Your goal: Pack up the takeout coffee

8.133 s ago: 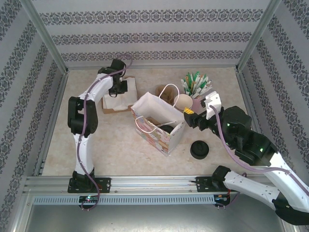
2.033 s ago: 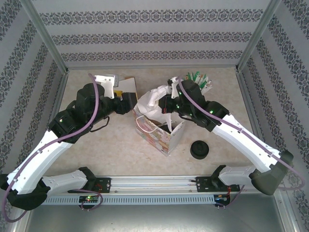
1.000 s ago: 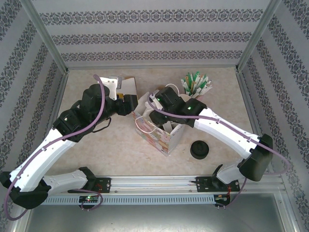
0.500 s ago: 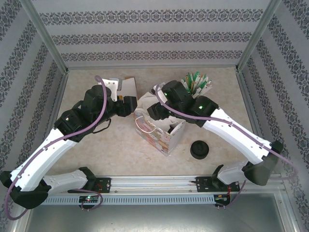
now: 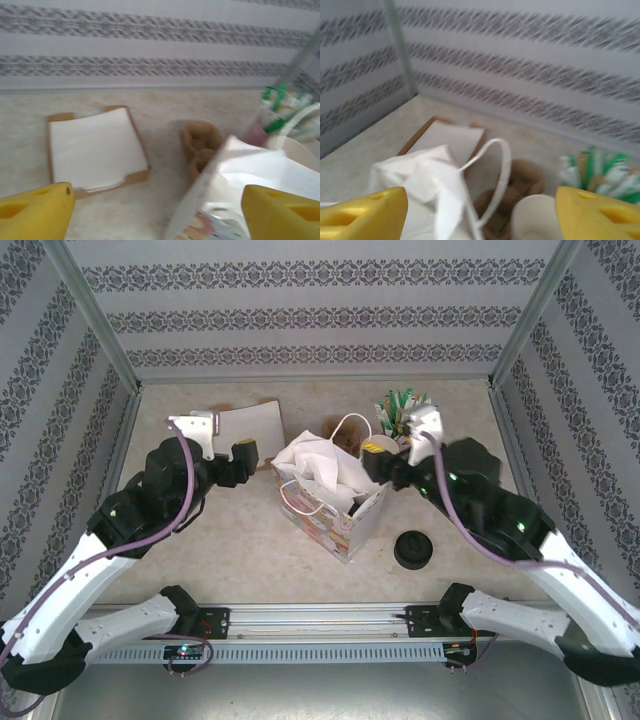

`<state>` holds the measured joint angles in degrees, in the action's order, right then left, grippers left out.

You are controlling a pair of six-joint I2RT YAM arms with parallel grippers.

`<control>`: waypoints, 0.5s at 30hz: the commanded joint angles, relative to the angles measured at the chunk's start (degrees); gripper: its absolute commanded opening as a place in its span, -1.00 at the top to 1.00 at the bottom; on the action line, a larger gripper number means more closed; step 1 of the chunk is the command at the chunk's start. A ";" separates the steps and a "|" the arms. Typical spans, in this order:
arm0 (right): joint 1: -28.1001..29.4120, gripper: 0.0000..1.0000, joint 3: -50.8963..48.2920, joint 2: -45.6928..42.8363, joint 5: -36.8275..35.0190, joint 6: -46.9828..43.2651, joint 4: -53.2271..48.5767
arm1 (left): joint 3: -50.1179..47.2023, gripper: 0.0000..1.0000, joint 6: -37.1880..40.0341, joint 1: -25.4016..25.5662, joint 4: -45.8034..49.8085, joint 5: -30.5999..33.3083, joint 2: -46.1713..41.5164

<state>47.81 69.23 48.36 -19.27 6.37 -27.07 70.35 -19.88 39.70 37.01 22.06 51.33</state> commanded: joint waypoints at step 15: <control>-36.55 -0.96 -38.60 -4.72 -2.49 3.48 33.16 | -32.36 -1.00 0.49 -25.56 -26.67 16.02 -0.36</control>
<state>13.78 34.92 42.24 -24.51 7.22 -2.57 41.23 -20.32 15.18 18.39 34.02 49.45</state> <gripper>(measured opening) 0.980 0.999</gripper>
